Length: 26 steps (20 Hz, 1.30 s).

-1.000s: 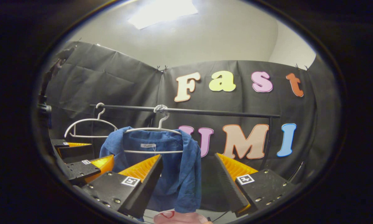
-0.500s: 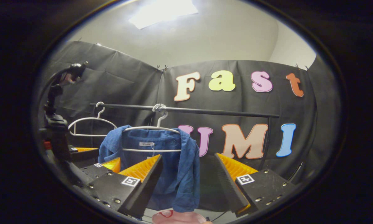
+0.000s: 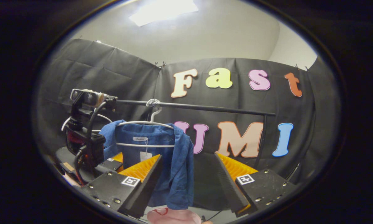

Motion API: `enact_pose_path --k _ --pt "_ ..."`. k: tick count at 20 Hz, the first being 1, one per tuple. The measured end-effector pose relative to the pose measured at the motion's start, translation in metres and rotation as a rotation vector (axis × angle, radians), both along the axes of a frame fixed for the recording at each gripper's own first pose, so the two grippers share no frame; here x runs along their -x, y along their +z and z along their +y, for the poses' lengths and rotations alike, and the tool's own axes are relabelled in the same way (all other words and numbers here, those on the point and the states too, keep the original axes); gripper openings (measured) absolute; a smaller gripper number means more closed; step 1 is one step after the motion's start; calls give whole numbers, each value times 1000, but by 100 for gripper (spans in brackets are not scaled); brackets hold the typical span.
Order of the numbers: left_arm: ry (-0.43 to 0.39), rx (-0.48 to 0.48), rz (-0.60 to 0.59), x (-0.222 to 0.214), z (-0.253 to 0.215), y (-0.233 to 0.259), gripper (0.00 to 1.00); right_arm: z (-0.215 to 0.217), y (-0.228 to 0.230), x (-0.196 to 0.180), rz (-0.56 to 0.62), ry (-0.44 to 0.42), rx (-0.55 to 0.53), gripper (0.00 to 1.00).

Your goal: Grasp the clothes on the hanger with both hands and then place them into the laundry hamper below.

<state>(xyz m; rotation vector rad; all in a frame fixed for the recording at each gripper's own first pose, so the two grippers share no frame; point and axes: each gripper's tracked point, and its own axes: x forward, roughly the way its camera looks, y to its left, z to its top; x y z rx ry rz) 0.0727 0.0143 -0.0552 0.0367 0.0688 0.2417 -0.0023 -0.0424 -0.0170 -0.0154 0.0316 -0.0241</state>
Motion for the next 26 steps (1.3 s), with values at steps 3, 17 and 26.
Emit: enact_pose_path --k 3,17,26 --pt "28 4 -8 -6 10 -1 66 -2 -4 -6 2 7 3 94" --pt "-18 7 6 -1 24 3 10 25 -45 -116 42 96 -53 97" --pt "-43 9 31 2 27 6 11 37 -87 -206 84 69 -63 97"
